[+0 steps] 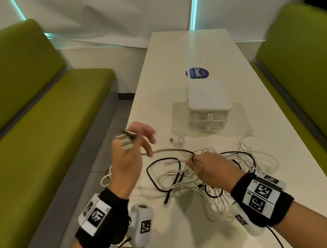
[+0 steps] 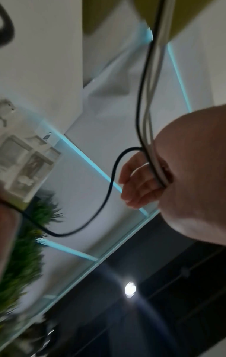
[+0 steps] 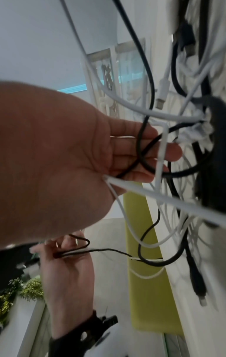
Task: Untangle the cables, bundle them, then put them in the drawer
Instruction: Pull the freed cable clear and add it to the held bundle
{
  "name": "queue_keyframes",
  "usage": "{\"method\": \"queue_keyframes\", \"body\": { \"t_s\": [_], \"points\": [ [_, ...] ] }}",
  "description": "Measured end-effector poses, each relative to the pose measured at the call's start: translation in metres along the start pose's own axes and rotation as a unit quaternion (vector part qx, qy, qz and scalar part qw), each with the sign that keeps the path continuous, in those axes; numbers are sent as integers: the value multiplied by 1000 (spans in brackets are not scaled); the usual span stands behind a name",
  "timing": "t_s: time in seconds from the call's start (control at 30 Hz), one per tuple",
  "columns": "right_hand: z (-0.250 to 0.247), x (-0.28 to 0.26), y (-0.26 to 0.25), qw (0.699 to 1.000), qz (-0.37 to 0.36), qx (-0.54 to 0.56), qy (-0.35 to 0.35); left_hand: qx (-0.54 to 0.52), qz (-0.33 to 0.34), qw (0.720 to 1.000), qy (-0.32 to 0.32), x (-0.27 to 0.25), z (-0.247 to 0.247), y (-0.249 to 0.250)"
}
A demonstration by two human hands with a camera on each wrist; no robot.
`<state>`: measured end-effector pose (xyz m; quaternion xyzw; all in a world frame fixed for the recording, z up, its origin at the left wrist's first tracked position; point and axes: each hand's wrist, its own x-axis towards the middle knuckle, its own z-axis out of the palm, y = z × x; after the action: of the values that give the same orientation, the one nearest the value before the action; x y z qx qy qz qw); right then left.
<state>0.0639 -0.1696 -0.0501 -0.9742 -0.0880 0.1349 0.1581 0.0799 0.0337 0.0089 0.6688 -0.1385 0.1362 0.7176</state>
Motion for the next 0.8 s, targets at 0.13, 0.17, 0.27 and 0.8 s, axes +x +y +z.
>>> {"method": "queue_keyframes", "body": {
  "t_s": [0.13,0.17,0.27,0.8],
  "points": [
    [-2,-2,-15,999,-34,-25,7,176,-27,961,-210,-18,21,-28],
    [-3,-3,-16,998,-52,-44,11,258,-13,934,-249,-22,24,-36],
    [-5,-7,-20,991,-103,-87,26,350,-29,889,-294,-29,31,-47],
    [-5,-12,-15,987,-122,-87,65,125,-178,924,-316,-38,32,-48]
  ]
}}
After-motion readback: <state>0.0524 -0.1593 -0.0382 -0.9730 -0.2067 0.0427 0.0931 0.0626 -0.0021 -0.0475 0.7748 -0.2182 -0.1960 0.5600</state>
